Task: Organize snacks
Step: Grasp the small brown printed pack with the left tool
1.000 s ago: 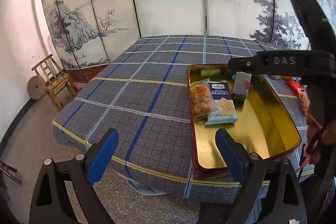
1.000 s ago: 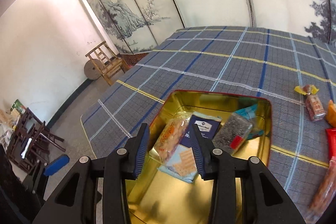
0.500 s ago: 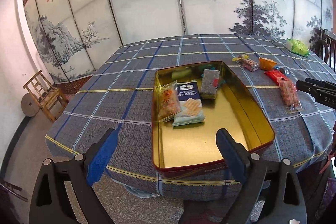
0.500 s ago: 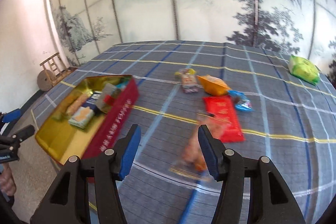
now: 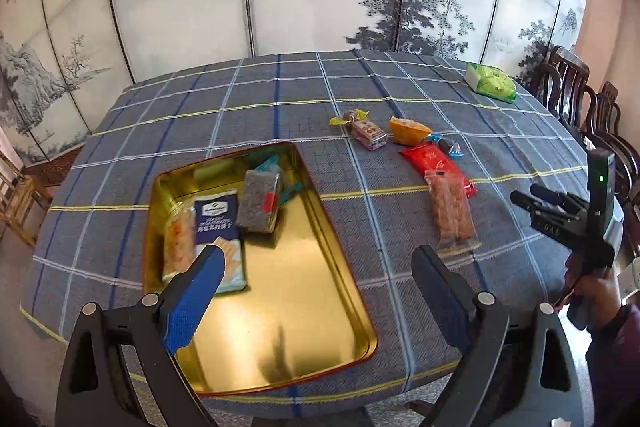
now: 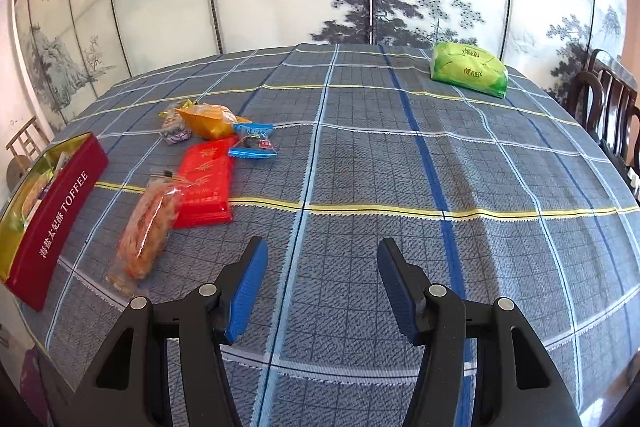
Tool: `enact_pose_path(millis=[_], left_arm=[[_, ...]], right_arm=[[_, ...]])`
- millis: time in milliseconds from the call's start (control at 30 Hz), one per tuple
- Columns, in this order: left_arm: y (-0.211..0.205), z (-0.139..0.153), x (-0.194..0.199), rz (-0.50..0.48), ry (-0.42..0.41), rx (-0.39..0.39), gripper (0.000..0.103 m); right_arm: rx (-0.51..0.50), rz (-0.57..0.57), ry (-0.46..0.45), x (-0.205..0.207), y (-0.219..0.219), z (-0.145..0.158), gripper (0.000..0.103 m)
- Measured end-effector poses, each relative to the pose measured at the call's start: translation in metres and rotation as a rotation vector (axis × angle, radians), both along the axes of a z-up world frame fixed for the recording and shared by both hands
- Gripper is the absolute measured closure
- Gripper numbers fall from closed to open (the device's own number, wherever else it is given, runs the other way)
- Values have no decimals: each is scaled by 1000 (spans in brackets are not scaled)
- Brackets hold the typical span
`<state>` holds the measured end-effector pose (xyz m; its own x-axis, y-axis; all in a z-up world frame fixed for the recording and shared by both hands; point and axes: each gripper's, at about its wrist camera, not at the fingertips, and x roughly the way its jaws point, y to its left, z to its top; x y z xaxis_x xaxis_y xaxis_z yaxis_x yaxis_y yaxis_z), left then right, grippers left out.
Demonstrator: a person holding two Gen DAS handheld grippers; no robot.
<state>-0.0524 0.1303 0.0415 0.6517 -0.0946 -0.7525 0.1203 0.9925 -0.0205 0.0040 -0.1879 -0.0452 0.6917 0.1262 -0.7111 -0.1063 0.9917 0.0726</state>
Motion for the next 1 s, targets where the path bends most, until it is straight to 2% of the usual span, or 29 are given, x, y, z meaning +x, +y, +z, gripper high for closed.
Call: enact_pose_path(millis=[167,233,300,367,467,533,600,800,1000], left_arm=[[-29,1,59,-37,57,-27,10],[-39,-4,84,-50,87,-42,11],[-42,-10,112,-30,113,-67,18],[-40,-18,142,5,155,-114,37],[-35,-39,187,49,263,-184,49],[-33,-51,208,65,318,-237,49],[-33,-59,224,77,340,-258,49],[-42,-79,254,88,405,-263,49],[-51,-91,270,102,430,-244,49]], right_arm=[[14,30,22,15,-2,-9,45],[55,47,42,19,-6,-11,45],[77,65,50,20,-6,-12,45],[79,86,54,20,-4,-13,45],[75,109,46,18,0,-12,45],[86,115,40,17,0,-12,45],[106,119,35,16,-2,-12,45],[129,135,37,17,-1,-12,45],[150,142,43,17,-1,-13,45]])
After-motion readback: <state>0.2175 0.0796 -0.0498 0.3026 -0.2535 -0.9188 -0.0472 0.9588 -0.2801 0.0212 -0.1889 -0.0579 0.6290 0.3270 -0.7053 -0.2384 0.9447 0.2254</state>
